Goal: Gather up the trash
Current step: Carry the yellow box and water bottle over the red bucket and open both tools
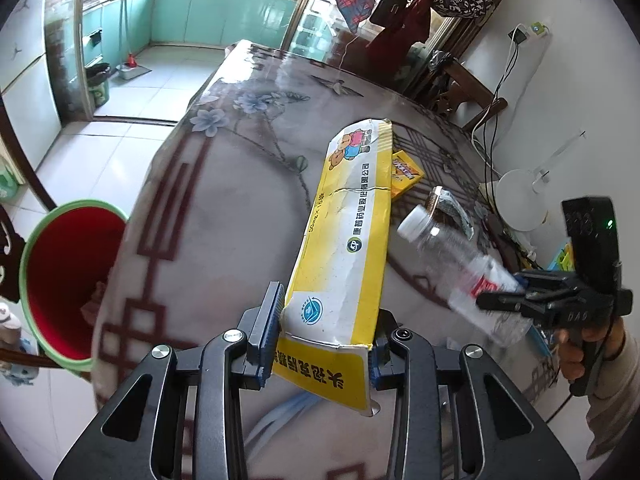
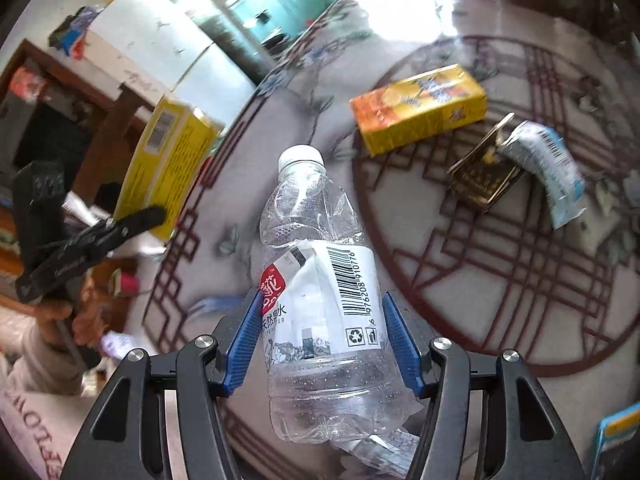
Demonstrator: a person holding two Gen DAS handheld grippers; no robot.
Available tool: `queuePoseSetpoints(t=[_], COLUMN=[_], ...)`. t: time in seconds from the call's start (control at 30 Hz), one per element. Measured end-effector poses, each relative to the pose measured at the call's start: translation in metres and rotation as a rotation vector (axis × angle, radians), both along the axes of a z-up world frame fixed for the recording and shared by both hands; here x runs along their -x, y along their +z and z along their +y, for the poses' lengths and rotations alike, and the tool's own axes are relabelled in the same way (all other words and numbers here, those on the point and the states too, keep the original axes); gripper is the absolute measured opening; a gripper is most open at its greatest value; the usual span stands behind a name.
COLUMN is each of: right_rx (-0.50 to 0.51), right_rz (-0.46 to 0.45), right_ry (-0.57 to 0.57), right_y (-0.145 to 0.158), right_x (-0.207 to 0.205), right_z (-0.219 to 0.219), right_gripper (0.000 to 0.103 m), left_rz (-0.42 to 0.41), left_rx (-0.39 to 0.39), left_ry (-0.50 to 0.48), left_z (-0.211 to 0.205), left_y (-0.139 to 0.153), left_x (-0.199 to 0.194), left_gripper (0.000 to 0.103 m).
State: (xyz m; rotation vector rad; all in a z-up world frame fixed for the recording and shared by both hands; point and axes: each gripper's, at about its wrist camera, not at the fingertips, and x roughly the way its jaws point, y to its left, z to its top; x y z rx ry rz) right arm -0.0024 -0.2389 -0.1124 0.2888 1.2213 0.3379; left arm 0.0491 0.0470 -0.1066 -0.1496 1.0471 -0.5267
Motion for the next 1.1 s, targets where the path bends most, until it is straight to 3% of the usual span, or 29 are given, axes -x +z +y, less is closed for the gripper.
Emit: queuePoseSetpoints(t=[0.43, 1.1], right_rx=[0.068, 0.042], right_rz=[-0.081, -0.091], right_ry=[-0.019, 0.044], right_y=[0.037, 0.022], right_x=[-0.005, -0.052], right_z=[0.085, 0.229], right_gripper=[0.059, 0.059], left_rz=[0.016, 0.049], left_rx=[0.020, -0.012], left_ry=[0.034, 0.219], left_z=[0.067, 0.188], left_y=[-0.005, -0.027], left_x=[-0.005, -0.022], left_gripper=[0.033, 0.033])
